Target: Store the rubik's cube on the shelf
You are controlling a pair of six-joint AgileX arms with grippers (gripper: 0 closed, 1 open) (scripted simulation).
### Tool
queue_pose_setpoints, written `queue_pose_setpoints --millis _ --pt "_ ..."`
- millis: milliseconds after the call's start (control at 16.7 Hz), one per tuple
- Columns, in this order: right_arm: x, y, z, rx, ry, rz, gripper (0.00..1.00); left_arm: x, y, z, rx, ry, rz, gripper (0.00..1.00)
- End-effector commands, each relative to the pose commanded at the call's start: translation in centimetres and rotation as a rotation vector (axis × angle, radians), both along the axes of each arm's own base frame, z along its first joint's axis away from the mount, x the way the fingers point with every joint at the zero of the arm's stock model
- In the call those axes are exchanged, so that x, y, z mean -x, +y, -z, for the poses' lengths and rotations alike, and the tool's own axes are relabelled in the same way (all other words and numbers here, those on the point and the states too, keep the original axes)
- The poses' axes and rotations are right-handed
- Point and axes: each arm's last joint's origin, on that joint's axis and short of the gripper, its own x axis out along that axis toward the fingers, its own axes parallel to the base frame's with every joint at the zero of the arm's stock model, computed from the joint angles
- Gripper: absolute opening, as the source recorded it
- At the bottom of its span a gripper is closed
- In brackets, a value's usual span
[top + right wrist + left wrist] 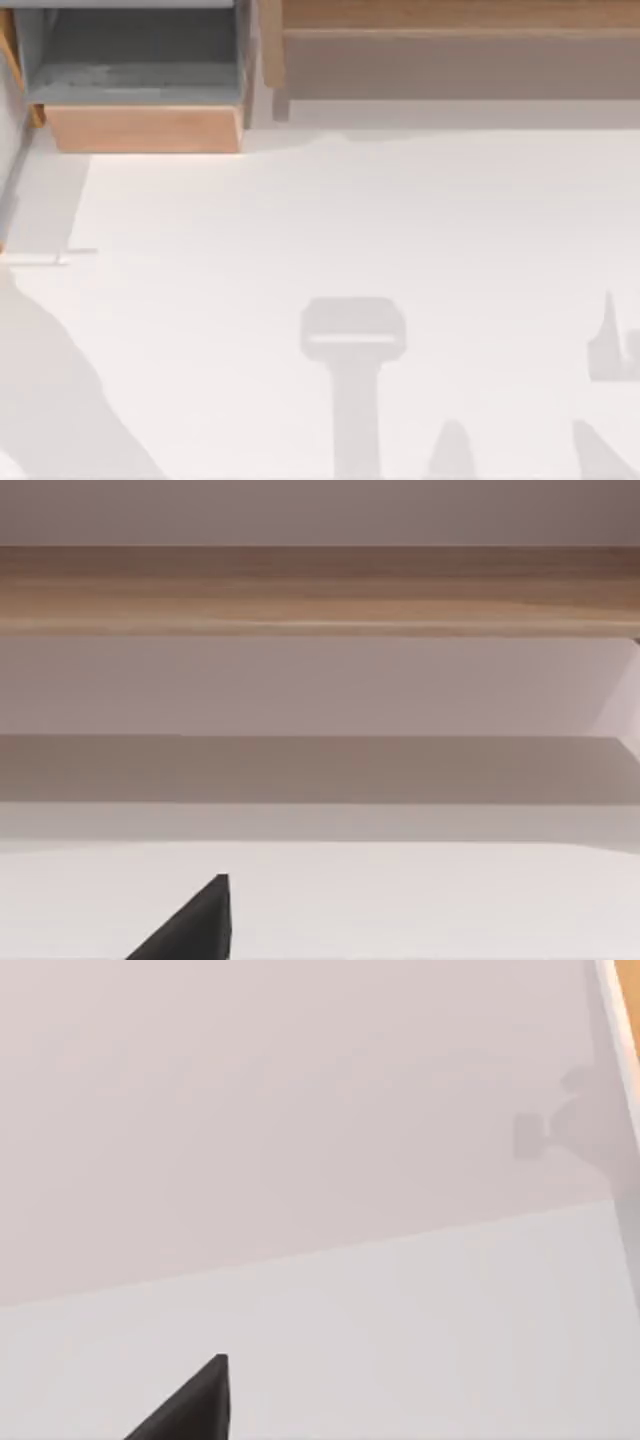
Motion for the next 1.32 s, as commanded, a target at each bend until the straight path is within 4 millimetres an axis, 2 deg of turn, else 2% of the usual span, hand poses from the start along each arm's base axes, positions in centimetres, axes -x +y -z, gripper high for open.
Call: queue_pose_setpoints --millis 300,600,780,1320 --pt "0.0 0.0 0.0 0.0 0.0 0.0 1.0 -3.8 -6.0 0.1 0.222 0.264 -0.049 1.0" --pt "0.0 0.0 0.0 0.0 0.0 0.0 1.0 -5.3 -10.4 1.4 0.325 0.488 -0.094 1.0" --pt "0.0 0.0 0.0 0.0 0.0 0.0 1.0 -5.6 -11.3 2.1 0.344 0.549 -0.108 1.0" --pt "0.0 0.0 0.0 0.0 0.0 0.0 1.0 -5.3 -11.4 2.2 0.344 0.549 -0.108 1.0"
